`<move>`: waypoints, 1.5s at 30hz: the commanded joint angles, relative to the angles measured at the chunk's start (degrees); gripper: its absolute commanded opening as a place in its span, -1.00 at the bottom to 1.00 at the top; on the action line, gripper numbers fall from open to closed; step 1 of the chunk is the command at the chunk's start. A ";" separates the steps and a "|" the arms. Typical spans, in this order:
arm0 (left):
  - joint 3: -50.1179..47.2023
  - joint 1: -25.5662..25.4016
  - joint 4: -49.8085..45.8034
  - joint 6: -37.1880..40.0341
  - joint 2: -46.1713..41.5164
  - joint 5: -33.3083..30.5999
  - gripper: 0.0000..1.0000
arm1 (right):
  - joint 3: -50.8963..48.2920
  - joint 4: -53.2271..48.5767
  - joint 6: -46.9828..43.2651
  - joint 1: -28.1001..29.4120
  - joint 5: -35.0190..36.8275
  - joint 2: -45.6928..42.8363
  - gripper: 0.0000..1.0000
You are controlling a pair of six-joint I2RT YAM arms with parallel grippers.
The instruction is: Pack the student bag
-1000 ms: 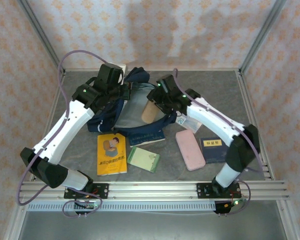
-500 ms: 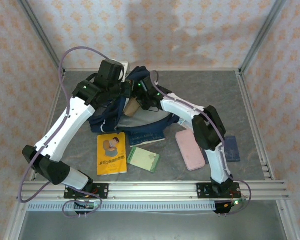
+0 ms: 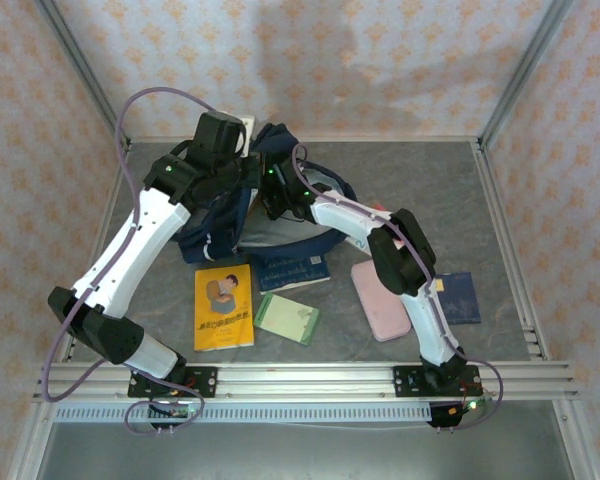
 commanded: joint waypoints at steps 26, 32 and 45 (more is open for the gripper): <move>-10.89 1.33 11.06 -4.33 -5.77 0.65 -1.00 | -25.03 -41.82 -43.67 -2.15 7.71 -47.38 0.35; -14.03 0.92 12.55 -6.20 -4.64 4.81 -1.00 | -35.66 -53.14 -44.76 -2.17 15.29 -54.58 0.49; -18.68 0.63 12.33 -6.20 -4.86 6.87 -1.00 | -45.34 -56.03 -47.37 -3.02 27.17 -43.79 1.00</move>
